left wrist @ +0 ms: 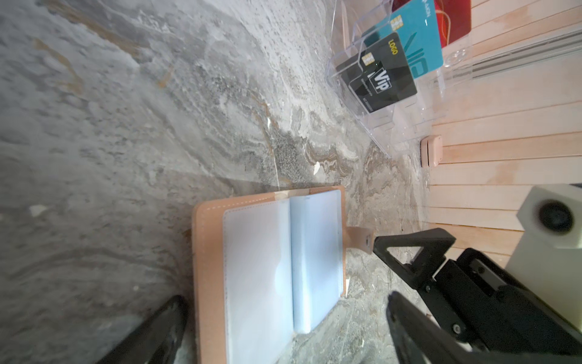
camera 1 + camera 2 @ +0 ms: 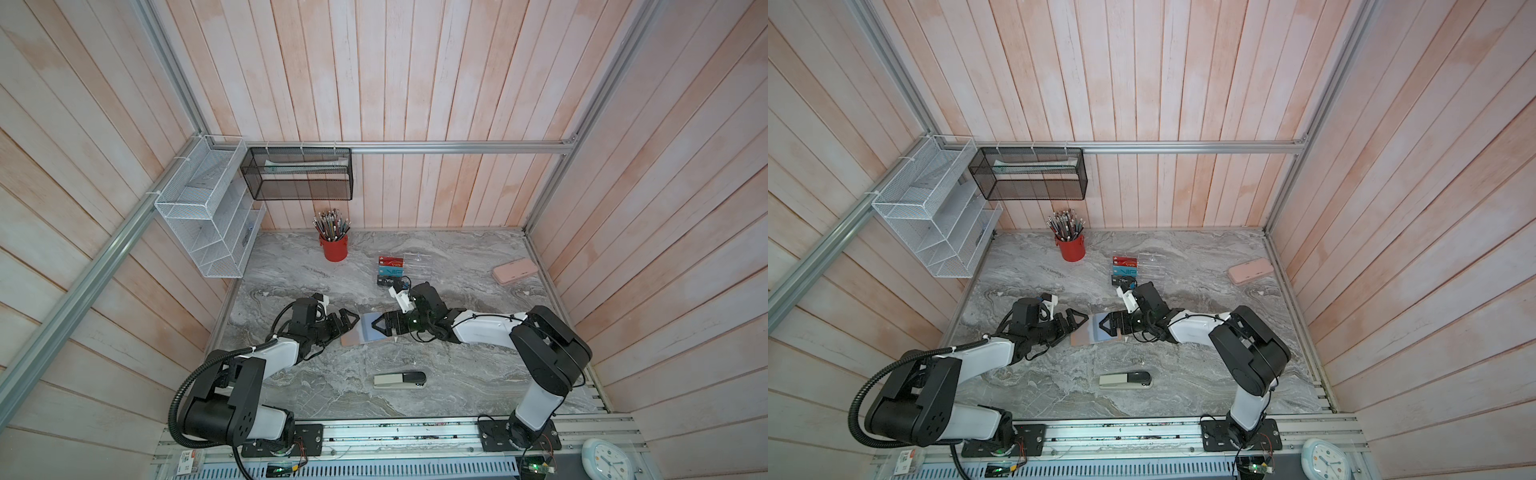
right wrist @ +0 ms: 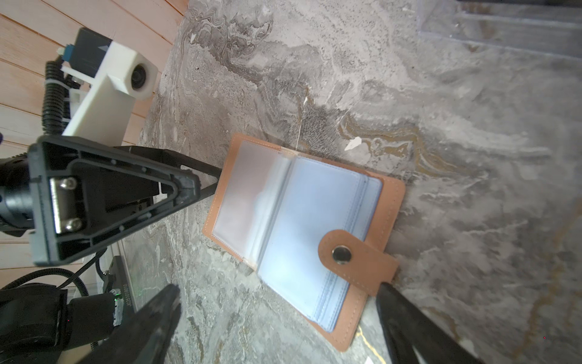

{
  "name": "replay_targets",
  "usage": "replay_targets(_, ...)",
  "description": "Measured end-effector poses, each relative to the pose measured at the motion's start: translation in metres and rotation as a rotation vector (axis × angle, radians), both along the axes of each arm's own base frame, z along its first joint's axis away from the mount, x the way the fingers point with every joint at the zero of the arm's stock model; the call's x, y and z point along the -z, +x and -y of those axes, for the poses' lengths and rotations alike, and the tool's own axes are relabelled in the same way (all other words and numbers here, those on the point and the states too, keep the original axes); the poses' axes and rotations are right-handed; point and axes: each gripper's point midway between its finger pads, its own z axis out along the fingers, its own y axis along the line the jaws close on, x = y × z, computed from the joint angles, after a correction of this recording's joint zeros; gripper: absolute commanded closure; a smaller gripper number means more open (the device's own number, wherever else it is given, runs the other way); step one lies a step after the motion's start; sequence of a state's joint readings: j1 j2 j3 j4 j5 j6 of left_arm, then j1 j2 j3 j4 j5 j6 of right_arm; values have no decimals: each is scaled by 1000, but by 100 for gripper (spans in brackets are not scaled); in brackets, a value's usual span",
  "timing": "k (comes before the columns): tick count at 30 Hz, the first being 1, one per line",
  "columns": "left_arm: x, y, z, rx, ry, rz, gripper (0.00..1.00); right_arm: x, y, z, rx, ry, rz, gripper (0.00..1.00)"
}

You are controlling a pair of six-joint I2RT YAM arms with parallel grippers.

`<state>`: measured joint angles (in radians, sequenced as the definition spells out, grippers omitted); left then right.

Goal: Take the credit cards out of the card holder
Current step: Move the card holder to the center of the table.

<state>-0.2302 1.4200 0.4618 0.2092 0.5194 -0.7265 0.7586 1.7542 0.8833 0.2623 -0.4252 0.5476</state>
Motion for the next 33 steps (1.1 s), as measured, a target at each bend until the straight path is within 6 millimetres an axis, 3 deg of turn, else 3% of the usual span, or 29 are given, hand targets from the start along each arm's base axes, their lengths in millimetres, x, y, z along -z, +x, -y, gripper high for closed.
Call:
replay_targets(11, -17, 5, 17, 23, -34, 34, 0, 1, -3, 0, -8, 18, -12, 2)
replay_targets(25, -49, 13, 46, 54, -97, 91, 0, 15, -7, 19, 23, 50, -78, 2)
replay_targets(33, -56, 19, 73, 90, -116, 104, 0, 3, -4, 29, 56, 97, -73, 2)
